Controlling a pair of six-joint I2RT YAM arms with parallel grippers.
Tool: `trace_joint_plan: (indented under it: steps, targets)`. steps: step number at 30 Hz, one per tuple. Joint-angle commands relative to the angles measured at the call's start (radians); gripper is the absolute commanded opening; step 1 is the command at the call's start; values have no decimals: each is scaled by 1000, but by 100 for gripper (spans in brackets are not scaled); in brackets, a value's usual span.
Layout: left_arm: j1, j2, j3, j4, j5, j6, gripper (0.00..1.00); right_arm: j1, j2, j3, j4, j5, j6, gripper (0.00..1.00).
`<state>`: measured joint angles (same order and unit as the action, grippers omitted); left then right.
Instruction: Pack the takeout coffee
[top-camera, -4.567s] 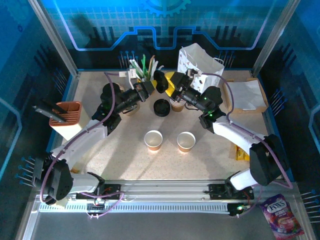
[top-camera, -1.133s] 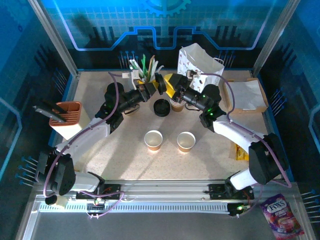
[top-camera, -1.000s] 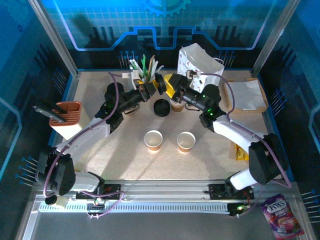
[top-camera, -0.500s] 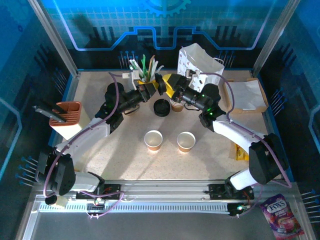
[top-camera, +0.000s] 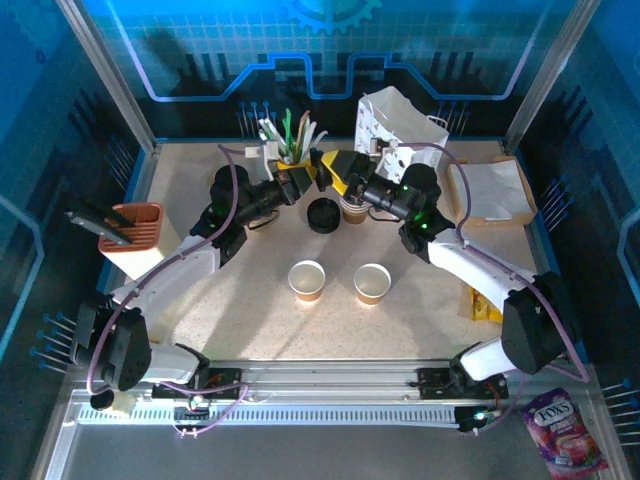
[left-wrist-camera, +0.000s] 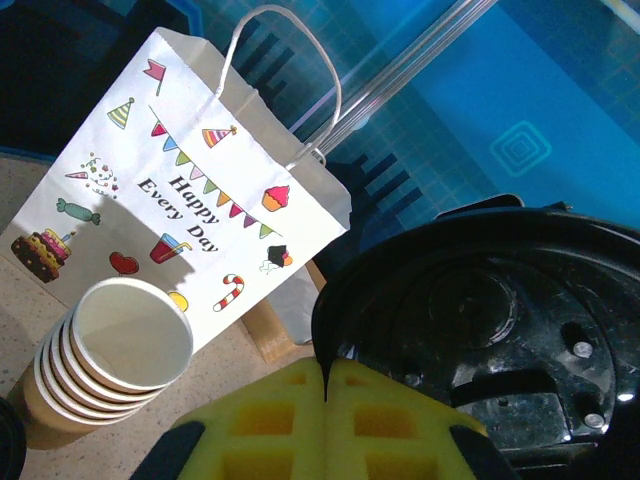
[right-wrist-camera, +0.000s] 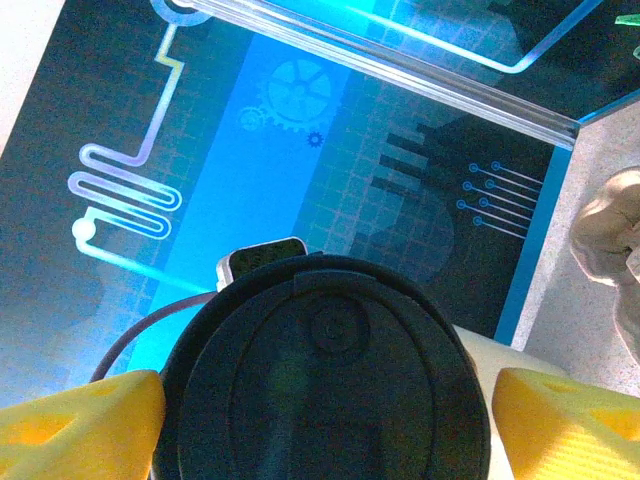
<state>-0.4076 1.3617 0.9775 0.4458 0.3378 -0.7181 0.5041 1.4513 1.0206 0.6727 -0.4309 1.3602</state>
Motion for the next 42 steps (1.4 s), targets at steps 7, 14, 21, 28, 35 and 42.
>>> trace_joint_plan:
  steps: [7, 14, 21, 28, 35, 42]
  targets:
    - [6, 1, 3, -3, -3, 29, 2, 16, 5, 30, 39, -23, 4, 88]
    - [6, 7, 10, -18, -7, 34, 2, 17, 7, 31, 29, -19, 4, 91]
    - [4, 11, 10, -10, -7, 33, 2, 25, 29, 31, 65, -21, 40, 88]
    - [4, 10, 4, -1, -11, 27, 2, 28, 43, 10, 141, -9, 91, 86]
    - [4, 10, -6, 14, -20, 22, 2, 25, 40, -4, 182, 6, 114, 91]
    - [4, 10, -5, 14, -25, 22, 2, 25, 40, -9, 190, 12, 124, 86]
